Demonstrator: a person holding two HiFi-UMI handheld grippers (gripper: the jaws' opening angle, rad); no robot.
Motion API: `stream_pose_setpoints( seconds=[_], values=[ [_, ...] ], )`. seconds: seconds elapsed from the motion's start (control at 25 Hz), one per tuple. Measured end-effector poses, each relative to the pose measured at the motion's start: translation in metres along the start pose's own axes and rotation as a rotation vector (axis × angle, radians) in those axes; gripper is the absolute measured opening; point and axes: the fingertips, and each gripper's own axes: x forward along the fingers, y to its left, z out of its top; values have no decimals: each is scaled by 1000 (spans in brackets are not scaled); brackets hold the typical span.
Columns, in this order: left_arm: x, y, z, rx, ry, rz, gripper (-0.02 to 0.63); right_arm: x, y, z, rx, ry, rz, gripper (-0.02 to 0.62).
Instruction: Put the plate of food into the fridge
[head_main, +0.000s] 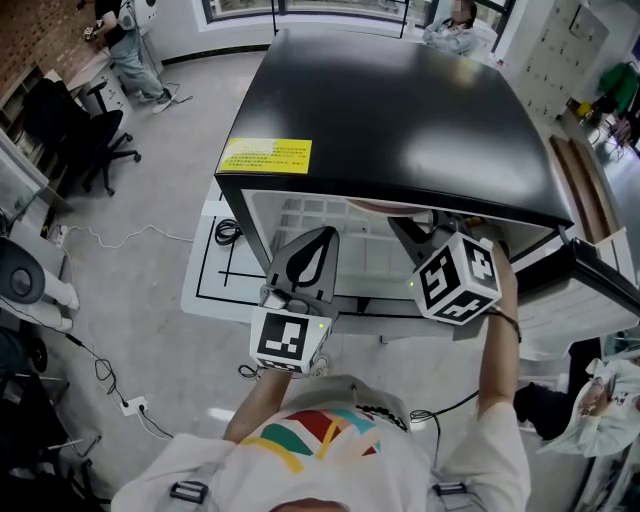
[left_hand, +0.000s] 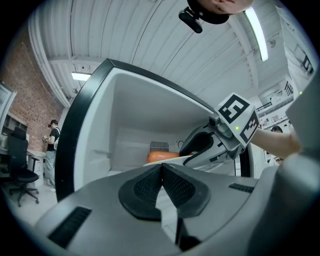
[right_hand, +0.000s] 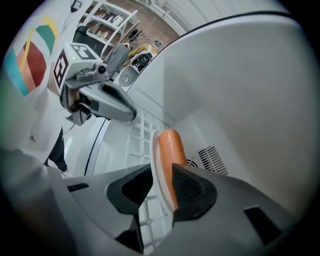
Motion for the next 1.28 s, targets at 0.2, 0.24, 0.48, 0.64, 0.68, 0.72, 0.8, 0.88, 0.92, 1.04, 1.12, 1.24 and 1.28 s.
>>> stream_pose_setpoints(
  seconds=[0.2,0.24,0.48,0.64,0.68,0.72,0.8,0.88,0.92,1.04,1.12,1.24,1.28],
  values=[
    [1,-1,-2,-12,5,-10,6,-7,2,11,92,-76,74,115],
    [1,-1,-3,-15,9,-14,6,-7,4,12,99,-79,89,120],
    [-1,-2,-7,-26,17,-18,6,-9,17,13,156,-106,189,123],
    [-2,1,-4,-30,8,-8,6,-6,24,11,160,-97,212,133],
    [-2,1,-5,-29,8,-8,6,-7,25,11,171,-104,218,133],
    [-2,1,-6,-29,9,-9,6,-8,26,12,189,-121,228,133],
    [-3,1,-7,-30,10,-10,6,-12,25,18,233,-164,247,133],
    [-4,0,-6,-32,9,-10,6,-16,22,22,258,-193,245,133],
    [-4,0,-5,-31,8,-9,6,-17,20,23,262,-201,233,133],
    [-5,1,-3,-29,4,-5,6,-19,16,24,285,-220,197,133],
    [-6,2,-1,-27,0,-1,6,-21,14,24,312,-239,174,133],
    [-7,2,1,-22,-2,4,6,-27,8,25,361,-281,129,133],
    [-7,2,1,-20,-3,5,6,-31,6,26,381,-304,113,133]
  ],
)
